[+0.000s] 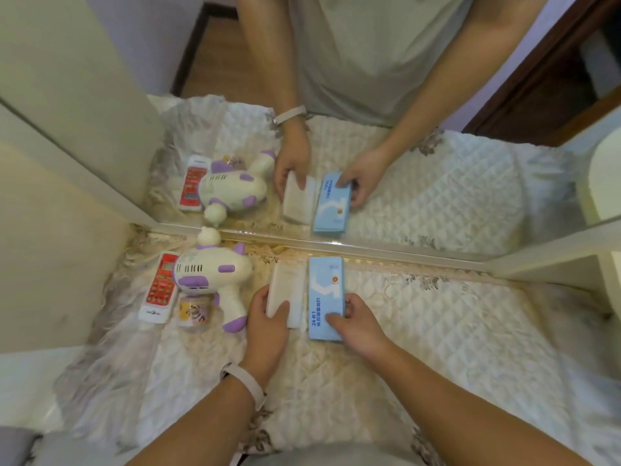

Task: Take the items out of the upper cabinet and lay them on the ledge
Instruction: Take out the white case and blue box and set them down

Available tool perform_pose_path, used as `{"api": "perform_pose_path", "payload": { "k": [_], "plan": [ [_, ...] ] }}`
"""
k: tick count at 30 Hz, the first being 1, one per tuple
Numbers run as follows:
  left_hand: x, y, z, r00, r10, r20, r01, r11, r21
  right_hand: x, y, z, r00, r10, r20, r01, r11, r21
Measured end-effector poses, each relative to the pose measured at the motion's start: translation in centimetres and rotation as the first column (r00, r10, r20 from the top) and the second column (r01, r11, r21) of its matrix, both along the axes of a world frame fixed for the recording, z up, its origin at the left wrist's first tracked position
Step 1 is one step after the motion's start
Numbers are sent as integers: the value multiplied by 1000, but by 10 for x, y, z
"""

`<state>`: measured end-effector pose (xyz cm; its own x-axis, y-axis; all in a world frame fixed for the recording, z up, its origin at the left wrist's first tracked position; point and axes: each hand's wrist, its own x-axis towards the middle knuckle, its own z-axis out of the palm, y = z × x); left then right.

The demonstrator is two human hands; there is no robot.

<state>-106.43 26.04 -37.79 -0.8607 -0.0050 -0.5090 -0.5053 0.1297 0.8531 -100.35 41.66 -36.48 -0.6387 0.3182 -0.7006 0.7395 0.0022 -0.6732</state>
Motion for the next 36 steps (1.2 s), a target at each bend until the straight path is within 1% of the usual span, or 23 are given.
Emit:
{"api": "perform_pose_path", "payload": {
  "k": [3, 5, 7, 10, 14, 18, 20, 24, 28, 30, 32, 36],
  "plan": [
    [0, -1, 1, 995, -82, -65, 74, 990, -120, 0, -1, -4, 999, 43, 23, -44, 996, 79],
    [2, -2, 1, 985, -141, -99, 118, 971, -208, 1, -1, -2, 994, 109, 29, -112, 980, 164],
    [3, -4, 2, 971, -203, -127, 156, 939, -308, 1, 0, 1, 989, 148, 31, -151, 958, 244],
    [6, -4, 5, 953, -280, -115, 208, 881, -425, 4, 2, 3, 984, 178, 13, -172, 930, 326],
    [12, -6, 10, 918, -377, -123, 270, 822, -502, 13, 6, 9, 965, 260, -12, -234, 887, 398],
    [20, -12, 14, 855, -475, -208, 280, 761, -585, 23, 13, 20, 925, 380, -30, -318, 813, 488],
    [29, -12, 20, 820, -521, -236, 279, 725, -630, 29, 18, 25, 882, 469, -46, -371, 751, 546],
    [53, -7, 42, 775, -573, -266, 221, 640, -736, 42, 30, 38, 762, 647, -24, -459, 566, 685],
    [79, -6, 70, 710, -637, -300, 133, 540, -831, 53, 38, 60, 652, 757, -37, -452, 428, 783],
    [91, -8, 83, 693, -654, -302, 83, 489, -868, 58, 40, 72, 587, 809, -26, -444, 349, 825],
    [103, -13, 95, 685, -659, -309, 36, 455, -890, 62, 42, 85, 529, 848, -29, -433, 298, 851],
    [134, -28, 116, 655, -659, -368, -70, 433, -899, 70, 37, 104, 395, 918, -45, -400, 216, 891]
  ]
}}
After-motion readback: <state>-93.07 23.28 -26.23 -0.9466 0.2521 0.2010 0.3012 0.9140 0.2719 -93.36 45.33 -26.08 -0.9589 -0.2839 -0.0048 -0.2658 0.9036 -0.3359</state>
